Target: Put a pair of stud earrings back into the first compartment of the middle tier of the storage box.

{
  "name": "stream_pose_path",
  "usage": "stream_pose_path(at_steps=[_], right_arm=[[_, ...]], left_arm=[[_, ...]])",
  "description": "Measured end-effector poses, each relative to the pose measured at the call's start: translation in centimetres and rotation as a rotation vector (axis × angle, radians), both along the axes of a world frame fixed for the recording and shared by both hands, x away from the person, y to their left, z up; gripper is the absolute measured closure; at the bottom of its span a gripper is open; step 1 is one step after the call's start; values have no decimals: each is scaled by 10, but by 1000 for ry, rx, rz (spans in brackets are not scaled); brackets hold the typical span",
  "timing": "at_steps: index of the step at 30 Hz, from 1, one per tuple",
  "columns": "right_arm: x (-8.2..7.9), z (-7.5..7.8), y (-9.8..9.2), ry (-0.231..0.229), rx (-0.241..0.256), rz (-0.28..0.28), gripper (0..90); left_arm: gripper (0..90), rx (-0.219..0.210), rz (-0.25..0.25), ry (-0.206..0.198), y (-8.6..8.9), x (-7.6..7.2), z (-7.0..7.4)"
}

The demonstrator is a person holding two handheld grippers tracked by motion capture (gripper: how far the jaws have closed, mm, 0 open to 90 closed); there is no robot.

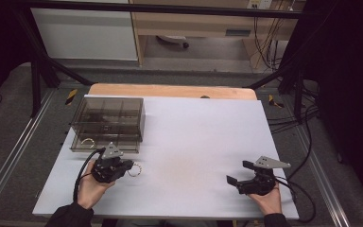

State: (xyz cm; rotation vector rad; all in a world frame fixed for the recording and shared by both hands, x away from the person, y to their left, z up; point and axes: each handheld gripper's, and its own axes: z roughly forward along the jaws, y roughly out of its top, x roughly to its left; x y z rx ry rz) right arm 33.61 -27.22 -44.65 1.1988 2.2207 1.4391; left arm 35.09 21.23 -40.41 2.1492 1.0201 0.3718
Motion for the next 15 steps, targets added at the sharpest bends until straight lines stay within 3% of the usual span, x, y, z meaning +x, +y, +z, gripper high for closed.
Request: stream_pose_path(at_steps=[15], right_arm=[[0,0,0,0,-6,0,7]], left_arm=[[864,-19,20,-1,22,-1,9]])
